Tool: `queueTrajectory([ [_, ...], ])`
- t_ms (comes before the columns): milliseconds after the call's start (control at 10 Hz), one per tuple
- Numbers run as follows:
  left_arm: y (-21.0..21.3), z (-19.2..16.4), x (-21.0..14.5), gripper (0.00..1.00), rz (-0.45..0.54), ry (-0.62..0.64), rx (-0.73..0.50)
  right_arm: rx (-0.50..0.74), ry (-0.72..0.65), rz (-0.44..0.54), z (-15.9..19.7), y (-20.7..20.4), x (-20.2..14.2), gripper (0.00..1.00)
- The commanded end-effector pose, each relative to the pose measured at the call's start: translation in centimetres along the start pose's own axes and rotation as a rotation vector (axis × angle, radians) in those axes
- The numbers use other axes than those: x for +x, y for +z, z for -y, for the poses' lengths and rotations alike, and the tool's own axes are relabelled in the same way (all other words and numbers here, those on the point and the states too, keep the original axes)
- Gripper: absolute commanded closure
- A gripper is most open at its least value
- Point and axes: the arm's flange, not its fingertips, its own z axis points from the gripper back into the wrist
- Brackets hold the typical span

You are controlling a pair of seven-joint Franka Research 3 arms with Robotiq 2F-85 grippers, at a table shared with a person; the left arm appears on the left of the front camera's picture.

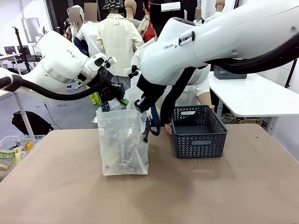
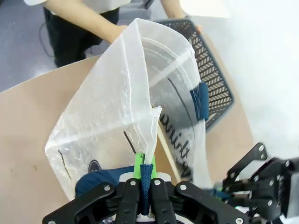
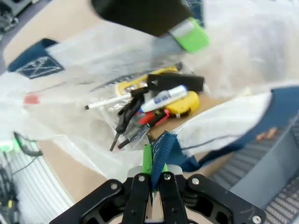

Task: Transfer purchased items from the store into the shopping bag.
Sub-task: Move the Reusable shopping bag to the right side of the table.

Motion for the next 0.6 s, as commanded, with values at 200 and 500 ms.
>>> queueTrajectory([
  [200, -0.6, -2.7, -0.6, 1.00, 0.104, 0.100, -0.191, 0.161, 0.230, 0.111, 0.2, -0.8, 1.3, 1.00],
  [500, -1.4, -3.7, -0.6, 1.00, 0.108, 0.103, -0.313, 0.218, 0.273, 0.134, 0.3, -1.5, 2.0, 1.00],
])
